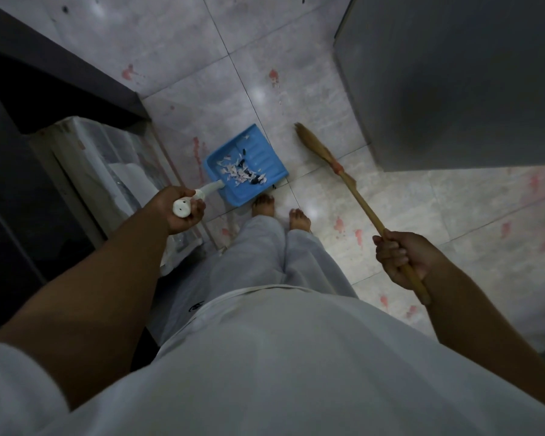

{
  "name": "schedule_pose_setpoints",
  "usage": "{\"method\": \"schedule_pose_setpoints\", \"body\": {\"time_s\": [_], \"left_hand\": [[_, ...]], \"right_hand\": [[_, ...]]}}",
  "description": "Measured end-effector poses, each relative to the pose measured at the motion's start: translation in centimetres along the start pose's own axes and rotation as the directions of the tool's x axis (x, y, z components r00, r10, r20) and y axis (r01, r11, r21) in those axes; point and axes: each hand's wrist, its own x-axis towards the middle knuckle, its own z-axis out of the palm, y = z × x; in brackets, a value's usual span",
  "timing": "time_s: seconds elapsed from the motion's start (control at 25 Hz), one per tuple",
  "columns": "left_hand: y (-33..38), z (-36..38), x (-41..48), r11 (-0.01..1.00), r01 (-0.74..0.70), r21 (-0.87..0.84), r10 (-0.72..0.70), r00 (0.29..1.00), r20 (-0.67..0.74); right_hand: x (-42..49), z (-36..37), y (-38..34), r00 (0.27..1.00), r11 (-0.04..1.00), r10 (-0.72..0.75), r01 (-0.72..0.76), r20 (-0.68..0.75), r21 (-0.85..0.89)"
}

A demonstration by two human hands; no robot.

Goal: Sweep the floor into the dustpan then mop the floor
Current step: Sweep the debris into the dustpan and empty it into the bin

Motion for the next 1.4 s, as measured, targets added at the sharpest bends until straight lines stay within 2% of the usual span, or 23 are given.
{"method": "schedule_pose_setpoints", "body": {"time_s": [0.16, 0.36, 0.56, 0.96, 1.2, 1.4], "left_hand": [[0.2, -0.1, 0.0, 1.0, -0.012, -0.003, 0.012, 1.0, -0.012], [-0.1, 0.2, 0.0, 1.0, -0.017, -0.007, 0.017, 1.0, -0.024], [-1.6, -0.5, -0.9, 0.998, -0.044, -0.039, 0.044, 0.999, 0.0], [-14.2, -2.3, -3.7, 0.952, -0.123, -0.281, 0.131, 0.991, 0.011], [-21.5, -3.9, -3.3, 0.928, -0.069, -0.366, 0.07, 0.997, -0.01], [-23.6, -4.8, -1.0, 0.912, -0.009, -0.409, 0.008, 1.0, -0.003]], "right_hand": [[2.0, 3.1, 1.6, 0.998, 0.998, 0.054, -0.054, -0.015, -0.024], [0.3, 2.5, 3.4, 0.991, 0.987, 0.122, -0.115, 0.057, -0.109], [-2.9, -0.6, 2.7, 0.997, 0.988, 0.053, -0.045, 0.049, -0.146], [-3.7, -2.9, -3.0, 0.999, 0.919, -0.044, 0.042, 0.004, -0.391], [-2.5, -4.8, -2.6, 0.999, 0.902, -0.041, 0.021, -0.036, -0.432], [0.6, -5.2, -0.6, 0.991, 0.902, -0.055, -0.002, -0.121, -0.431]]}}
